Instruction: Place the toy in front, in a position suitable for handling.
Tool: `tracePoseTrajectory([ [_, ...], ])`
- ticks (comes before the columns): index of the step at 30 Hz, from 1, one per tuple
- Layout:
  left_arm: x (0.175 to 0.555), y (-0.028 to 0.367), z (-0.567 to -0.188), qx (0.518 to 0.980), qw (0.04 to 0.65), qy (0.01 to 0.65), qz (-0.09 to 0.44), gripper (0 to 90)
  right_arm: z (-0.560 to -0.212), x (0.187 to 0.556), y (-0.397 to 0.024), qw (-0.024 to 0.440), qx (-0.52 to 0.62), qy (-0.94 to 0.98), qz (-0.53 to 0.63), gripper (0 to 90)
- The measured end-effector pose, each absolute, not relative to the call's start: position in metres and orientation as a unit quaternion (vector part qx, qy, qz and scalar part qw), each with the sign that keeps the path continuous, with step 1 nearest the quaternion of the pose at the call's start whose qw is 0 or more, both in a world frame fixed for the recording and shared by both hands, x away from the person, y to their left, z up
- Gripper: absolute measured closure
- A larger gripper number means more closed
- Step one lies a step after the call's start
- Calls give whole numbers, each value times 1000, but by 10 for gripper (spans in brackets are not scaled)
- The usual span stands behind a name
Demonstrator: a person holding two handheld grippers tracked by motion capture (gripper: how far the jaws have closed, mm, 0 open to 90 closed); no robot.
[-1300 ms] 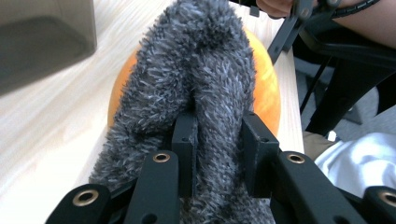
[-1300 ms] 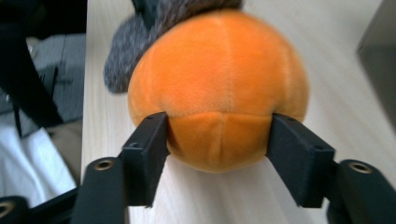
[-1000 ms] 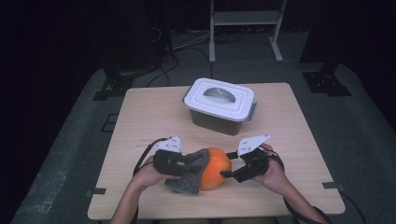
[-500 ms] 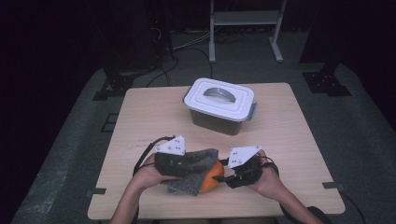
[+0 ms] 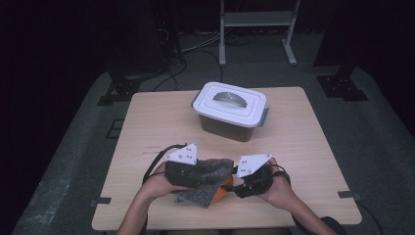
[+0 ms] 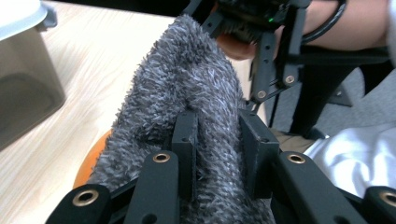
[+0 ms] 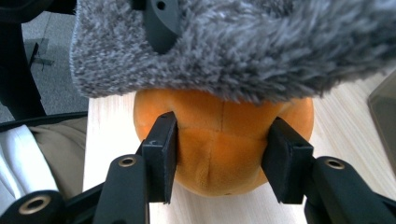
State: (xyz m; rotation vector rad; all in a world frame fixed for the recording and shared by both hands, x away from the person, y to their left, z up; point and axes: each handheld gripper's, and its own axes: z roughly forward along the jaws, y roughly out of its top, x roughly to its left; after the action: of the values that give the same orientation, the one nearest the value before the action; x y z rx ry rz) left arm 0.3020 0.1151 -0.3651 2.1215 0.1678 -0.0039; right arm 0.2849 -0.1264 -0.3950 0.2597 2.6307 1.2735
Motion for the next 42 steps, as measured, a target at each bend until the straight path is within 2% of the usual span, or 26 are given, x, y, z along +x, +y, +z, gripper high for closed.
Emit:
tracePoseTrajectory([
  [13,322,150,-382,863,485,141,10,708,-400,290,-140,80,94,893,434,497],
  [19,319,141,-387,848,520,105,-21,706,-402,294,-141,73,95,894,431,479],
  [22,318,135,-386,852,515,99,-15,704,-404,295,-142,75,90,898,424,475],
  [30,325,146,-392,870,473,137,22,708,-409,306,-156,62,109,897,424,482],
  [33,330,151,-407,863,480,155,-4,709,-413,312,-163,44,124,895,427,447],
  [36,329,149,-408,862,483,153,-8,709,-411,313,-164,30,134,897,420,355],
  [42,327,142,-408,862,486,146,-18,706,-401,311,-173,35,137,891,432,301],
])
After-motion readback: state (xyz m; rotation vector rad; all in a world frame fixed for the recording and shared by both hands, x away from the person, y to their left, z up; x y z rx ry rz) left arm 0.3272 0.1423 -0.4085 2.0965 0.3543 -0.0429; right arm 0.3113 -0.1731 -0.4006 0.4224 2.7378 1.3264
